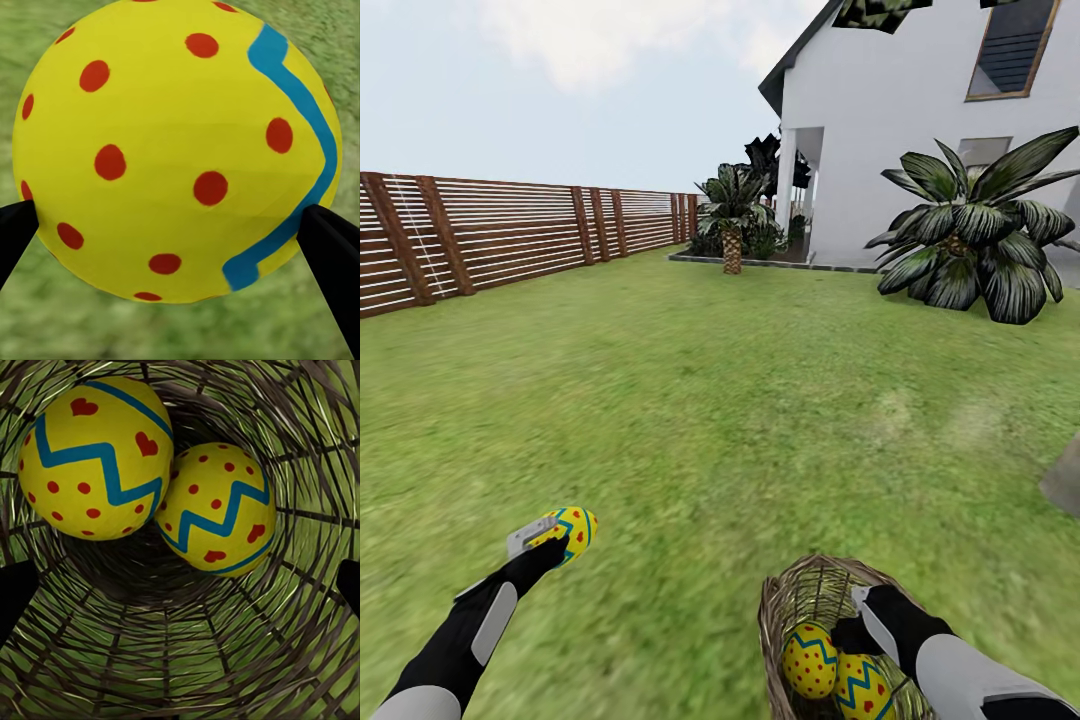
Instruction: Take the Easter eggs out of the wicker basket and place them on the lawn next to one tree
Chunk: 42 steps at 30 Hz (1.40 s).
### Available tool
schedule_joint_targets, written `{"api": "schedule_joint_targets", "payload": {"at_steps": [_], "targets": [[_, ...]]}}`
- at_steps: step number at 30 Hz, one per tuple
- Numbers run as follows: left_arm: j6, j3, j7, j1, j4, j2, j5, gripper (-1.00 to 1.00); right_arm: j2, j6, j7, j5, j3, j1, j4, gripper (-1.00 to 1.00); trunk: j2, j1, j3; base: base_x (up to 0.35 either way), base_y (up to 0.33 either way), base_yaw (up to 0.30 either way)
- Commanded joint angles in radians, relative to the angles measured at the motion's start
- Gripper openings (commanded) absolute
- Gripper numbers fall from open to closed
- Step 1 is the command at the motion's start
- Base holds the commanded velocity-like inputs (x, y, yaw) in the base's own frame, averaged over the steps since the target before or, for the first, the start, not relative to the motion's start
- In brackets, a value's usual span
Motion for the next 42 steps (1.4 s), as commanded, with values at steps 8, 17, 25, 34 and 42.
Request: {"api": "schedule_joint_targets", "payload": {"at_steps": [8, 17, 25, 34, 42], "targets": [[0.006, 0.005, -0.005, 0.0, -0.001, 0.0, 0.008, -1.0, 0.0, 0.006, 0.0, -0.005, 0.009, 0.0, -0.002, 1.0, 0.0, 0.0, -0.001, 0.0, 0.0, 0.0], [0.007, 0.003, -0.005, -0.001, -0.001, -0.002, -0.028, -1.0, 0.0, 0.005, 0.0, -0.006, 0.008, 0.0, -0.001, 1.0, 0.0, 0.0, -0.001, 0.0, 0.276, 0.0], [0.007, 0.003, -0.004, -0.001, 0.015, -0.003, -0.032, -1.0, -0.006, 0.006, 0.0, -0.008, 0.006, 0.0, -0.001, 1.0, 0.0, 0.0, 0.003, 0.0, 0.335, -0.14], [0.006, 0.004, -0.005, 0.0, 0.028, -0.004, -0.032, -1.0, -0.007, 0.007, 0.0, -0.007, 0.006, 0.0, -0.001, 1.0, 0.0, 0.0, 0.009, 0.011, 0.128, -0.267], [0.006, 0.003, -0.005, -0.001, 0.028, -0.004, -0.033, -1.0, -0.006, 0.007, 0.0, -0.006, 0.007, 0.0, -0.001, 1.0, 0.0, 0.0, 0.01, 0.302, 0.086, -0.143]]}}
